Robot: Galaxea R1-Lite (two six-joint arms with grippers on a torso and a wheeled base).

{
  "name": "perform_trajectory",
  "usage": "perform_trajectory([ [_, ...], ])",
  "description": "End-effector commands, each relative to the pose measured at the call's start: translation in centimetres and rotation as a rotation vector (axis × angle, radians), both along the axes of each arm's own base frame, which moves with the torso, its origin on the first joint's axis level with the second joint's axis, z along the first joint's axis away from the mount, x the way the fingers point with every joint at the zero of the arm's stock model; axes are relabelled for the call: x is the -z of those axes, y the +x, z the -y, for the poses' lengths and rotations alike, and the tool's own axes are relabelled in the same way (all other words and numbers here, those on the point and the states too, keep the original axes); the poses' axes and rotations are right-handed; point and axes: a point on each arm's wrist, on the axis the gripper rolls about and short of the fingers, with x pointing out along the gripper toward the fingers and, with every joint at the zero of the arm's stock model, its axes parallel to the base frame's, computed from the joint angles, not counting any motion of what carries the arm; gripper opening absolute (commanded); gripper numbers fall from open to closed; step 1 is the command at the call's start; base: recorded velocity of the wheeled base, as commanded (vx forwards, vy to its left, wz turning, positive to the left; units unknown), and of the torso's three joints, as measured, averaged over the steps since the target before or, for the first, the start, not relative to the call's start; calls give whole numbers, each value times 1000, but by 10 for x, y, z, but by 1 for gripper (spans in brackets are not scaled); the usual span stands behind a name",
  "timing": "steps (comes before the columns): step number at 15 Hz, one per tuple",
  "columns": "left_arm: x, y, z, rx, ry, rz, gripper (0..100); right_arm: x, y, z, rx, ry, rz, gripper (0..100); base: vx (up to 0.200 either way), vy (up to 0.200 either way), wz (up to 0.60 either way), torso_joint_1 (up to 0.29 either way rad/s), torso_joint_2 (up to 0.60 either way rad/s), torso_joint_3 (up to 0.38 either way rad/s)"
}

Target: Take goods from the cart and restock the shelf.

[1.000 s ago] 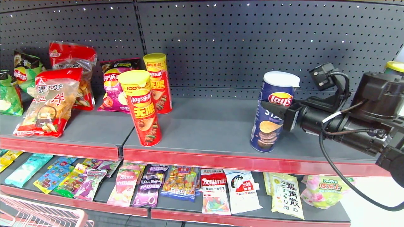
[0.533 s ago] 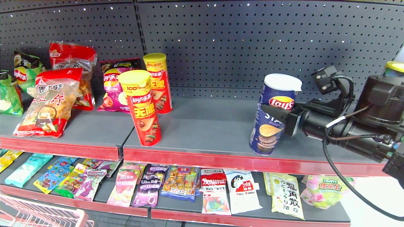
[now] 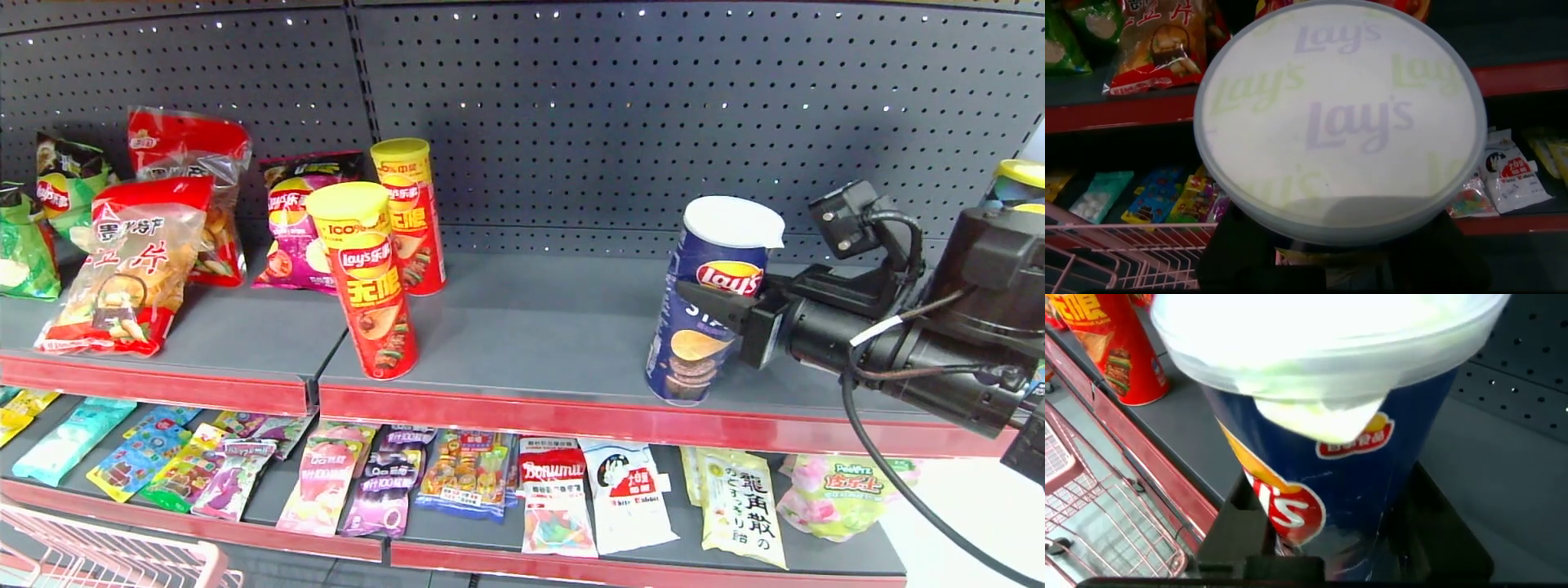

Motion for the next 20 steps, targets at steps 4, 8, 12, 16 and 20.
perform_trajectory([
  [4, 0, 0, 0, 0, 0, 2, 0, 1, -1, -2, -11, -1, -6, 100, 0, 0, 0, 0, 0, 0],
  [8, 0, 0, 0, 0, 0, 2, 0, -1, -9, 5, 7, 3, -1, 100, 0, 0, 0, 0, 0, 0],
  [12, 0, 0, 0, 5, 0, -2, 0, 3, -62, 43, 74, 9, 19, 100, 0, 0, 0, 0, 0, 0],
  [16, 0, 2, 0, 11, -22, -12, 0, 16, -149, 83, 152, -1, 77, 100, 0, 0, 0, 0, 0, 0],
  [20, -13, 9, 1, 87, -23, -45, 0, 19, -236, 111, 586, -37, 80, 100, 0, 0, 0, 0, 0, 0],
])
